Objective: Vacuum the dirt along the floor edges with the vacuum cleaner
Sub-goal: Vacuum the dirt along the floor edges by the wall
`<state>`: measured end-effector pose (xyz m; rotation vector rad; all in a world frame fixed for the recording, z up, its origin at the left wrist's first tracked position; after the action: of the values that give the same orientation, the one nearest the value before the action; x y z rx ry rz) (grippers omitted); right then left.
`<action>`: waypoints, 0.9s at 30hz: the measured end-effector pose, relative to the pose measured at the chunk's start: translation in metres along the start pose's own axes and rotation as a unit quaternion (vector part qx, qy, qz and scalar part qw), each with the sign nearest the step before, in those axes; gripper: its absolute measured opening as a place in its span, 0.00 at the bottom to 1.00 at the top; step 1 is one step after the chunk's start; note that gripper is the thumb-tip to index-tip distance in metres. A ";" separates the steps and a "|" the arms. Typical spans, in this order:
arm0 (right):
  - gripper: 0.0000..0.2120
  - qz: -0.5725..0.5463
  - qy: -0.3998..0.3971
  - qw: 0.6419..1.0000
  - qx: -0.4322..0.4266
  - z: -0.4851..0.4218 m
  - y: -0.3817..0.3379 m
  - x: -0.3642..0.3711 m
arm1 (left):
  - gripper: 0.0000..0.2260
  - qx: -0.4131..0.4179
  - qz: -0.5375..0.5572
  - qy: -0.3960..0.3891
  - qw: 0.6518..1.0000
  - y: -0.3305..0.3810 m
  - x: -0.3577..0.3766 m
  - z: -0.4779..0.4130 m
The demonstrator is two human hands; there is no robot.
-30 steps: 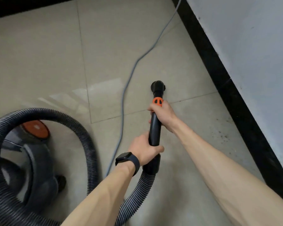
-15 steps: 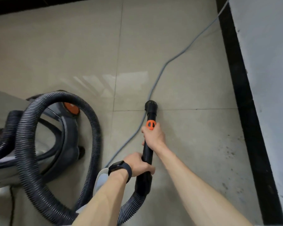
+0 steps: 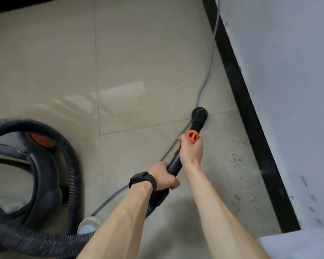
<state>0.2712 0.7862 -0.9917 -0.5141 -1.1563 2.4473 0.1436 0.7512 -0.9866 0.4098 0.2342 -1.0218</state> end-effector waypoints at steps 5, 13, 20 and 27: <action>0.09 -0.056 -0.023 0.996 -0.062 -0.003 -0.025 -0.001 | 0.17 0.011 -0.055 -0.077 0.995 0.021 -0.012 -0.013; 0.07 -0.123 0.094 0.988 -0.022 -0.024 0.003 -0.049 | 0.21 0.055 -0.201 -0.172 0.963 0.062 0.008 -0.037; 0.09 -0.251 0.107 0.961 0.041 0.028 0.033 -0.058 | 0.23 0.068 -0.267 -0.172 0.946 0.034 0.024 -0.014; 0.11 -0.367 0.102 0.921 0.085 0.050 0.056 -0.026 | 0.24 0.063 -0.338 -0.113 0.932 0.007 -0.005 -0.012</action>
<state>0.2593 0.7082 -1.0014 -0.2129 -0.8330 1.7675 0.1475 0.7635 -0.9939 0.3272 0.0989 -1.7577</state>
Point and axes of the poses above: each hand's wrist, its own z-axis away from the middle knuckle, its own x-axis out of the palm, y = z × x, the point moved 4 cm from there along -z, towards the middle knuckle, and after that the axes turned 7 degrees about -x, right-handed, at the moved point
